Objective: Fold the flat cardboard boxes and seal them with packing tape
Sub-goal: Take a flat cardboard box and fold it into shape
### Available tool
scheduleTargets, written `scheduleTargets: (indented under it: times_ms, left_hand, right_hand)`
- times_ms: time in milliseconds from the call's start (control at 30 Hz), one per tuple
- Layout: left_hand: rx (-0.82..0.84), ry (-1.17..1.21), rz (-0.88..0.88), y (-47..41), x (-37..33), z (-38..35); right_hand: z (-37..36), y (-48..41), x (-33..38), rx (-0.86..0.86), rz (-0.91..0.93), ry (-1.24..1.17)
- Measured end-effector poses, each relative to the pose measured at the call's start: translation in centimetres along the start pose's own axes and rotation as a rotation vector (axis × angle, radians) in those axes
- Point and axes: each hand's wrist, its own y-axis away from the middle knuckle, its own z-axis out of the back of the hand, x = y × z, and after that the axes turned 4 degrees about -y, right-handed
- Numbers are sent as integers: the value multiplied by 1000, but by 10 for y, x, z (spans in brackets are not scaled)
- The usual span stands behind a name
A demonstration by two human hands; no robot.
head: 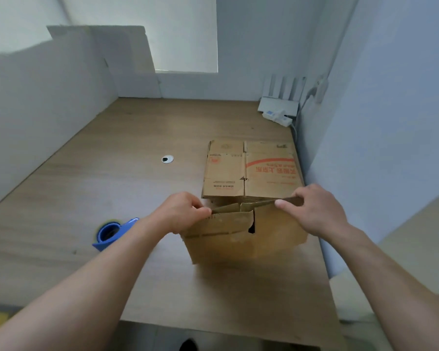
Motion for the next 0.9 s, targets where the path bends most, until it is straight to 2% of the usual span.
scheduleTargets:
  times_ms: [167, 333, 400, 467, 600, 667, 767, 900]
  left_hand:
    - [219, -57, -12, 4, 7, -23]
    - [130, -326, -129, 9, 10, -58]
    - [117, -320, -132, 9, 14, -66]
    - [127, -209, -100, 9, 17, -67]
    - [116, 62, -82, 12, 13, -54]
    - [88, 256, -75, 16, 11, -44]
    - [15, 499, 19, 20, 10, -29]
    - [-73, 575, 189, 19, 15, -14]
  right_hand:
    - [-30, 15, -1, 65, -104, -63]
    - [-55, 37, -8, 9, -191, -261]
    - [-60, 45, -6, -6, -190, -347]
    - [-64, 48, -1, -34, -205, -343]
    - [-61, 48, 12, -133, -445, -543]
    - [-53, 46, 18, -181, -478, -561]
    - [-37, 39, 21, -150, -409, -476]
    - [-3, 27, 39, 80, -171, -226]
